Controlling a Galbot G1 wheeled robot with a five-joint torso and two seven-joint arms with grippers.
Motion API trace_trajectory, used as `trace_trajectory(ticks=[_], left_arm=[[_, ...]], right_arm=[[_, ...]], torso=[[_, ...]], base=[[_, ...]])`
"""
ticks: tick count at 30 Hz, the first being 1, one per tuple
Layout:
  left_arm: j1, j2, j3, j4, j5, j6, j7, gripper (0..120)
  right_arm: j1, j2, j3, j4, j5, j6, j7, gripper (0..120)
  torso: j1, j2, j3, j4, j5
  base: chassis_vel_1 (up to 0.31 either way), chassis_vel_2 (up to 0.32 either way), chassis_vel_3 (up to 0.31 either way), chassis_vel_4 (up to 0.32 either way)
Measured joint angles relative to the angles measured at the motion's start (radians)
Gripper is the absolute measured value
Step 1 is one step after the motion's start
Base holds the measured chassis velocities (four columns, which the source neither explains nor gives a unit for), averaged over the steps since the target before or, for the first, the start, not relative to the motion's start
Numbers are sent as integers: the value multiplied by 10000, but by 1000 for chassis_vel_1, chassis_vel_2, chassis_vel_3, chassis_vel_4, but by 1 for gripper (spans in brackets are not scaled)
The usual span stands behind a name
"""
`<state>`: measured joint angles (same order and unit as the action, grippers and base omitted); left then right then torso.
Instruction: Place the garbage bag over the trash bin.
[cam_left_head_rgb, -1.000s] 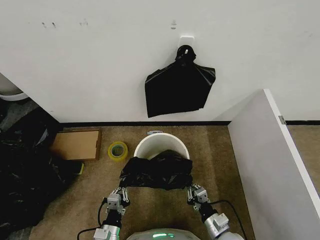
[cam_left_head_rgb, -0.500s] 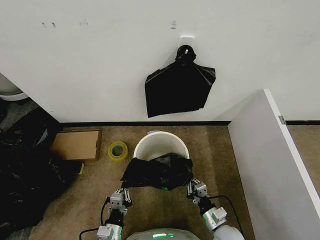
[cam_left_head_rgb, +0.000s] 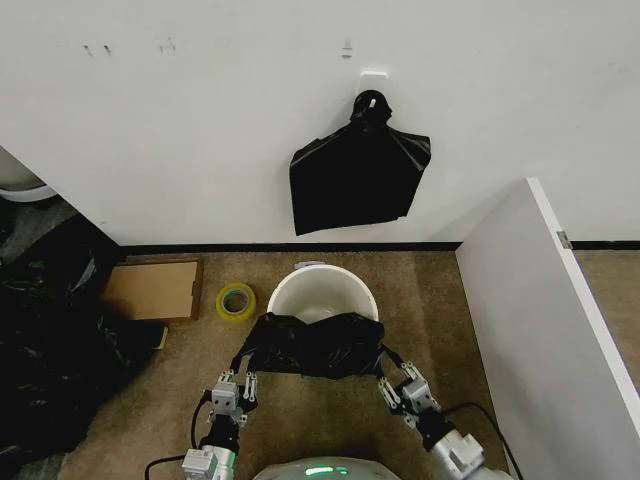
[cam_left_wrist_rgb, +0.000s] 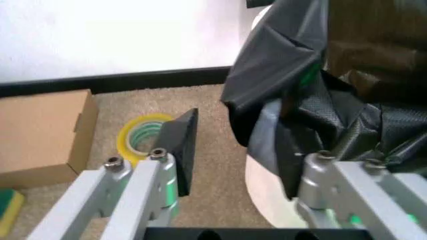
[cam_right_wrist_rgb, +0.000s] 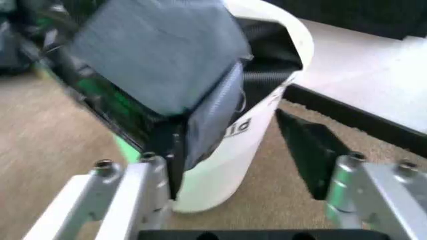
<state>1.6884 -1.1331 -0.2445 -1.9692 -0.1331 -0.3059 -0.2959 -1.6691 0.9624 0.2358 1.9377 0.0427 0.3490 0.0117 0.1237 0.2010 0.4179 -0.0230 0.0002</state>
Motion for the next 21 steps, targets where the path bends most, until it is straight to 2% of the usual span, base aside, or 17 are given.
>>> trace_trajectory(ticks=[1,2,3,4,5,7,10,12,15,21], left_arm=[[84,103,-37,-93,80,79,-39,49],[84,103,-37,-93,80,79,-39,49],[172,184,-66,-174,135,134,-61,54],[303,276,-115,-289,212,164,-81,66],[375,303,-134,-344,269,164,-96,70],[437,323,-147,-384,320,161,-116,74],[705,448,-221,-550,597,81,-204,89],[866,532,-245,-624,785,2,-257,96],[945,585,-259,-645,925,-59,-294,100],[877,440,-226,-541,1023,-91,-324,100]], right_arm=[[-207,-159,-1,126,-144,-3,54,58],[-207,-159,-1,126,-144,-3,54,58],[-398,-295,-9,240,-307,-4,118,62],[-640,-418,-23,382,-567,23,274,73],[-706,-426,-27,430,-664,53,349,79],[-742,-428,-32,459,-717,72,387,81],[-922,-535,-16,552,-908,246,426,96],[-1052,-649,61,601,-1012,389,417,99],[-1136,-693,119,611,-1042,466,414,100],[-1031,-523,110,346,-1023,624,420,100]], torso=[[0,0,0,-1,-1],[0,0,0,-1,-1],[0,0,0,-2,-2],[0,0,0,-1,-2],[0,0,0,-1,-2],[0,0,0,-1,-1],[0,0,0,-1,-1],[0,0,0,1,-2],[0,0,0,-1,-2],[0,0,0,0,-1]], base=[[0,0,0,0],[0,0,0,0],[0,0,0,0],[0,0,0,0],[0,0,0,0],[0,0,0,0],[0,0,0,0],[0,0,0,0],[0,0,0,0],[0,0,0,0]])
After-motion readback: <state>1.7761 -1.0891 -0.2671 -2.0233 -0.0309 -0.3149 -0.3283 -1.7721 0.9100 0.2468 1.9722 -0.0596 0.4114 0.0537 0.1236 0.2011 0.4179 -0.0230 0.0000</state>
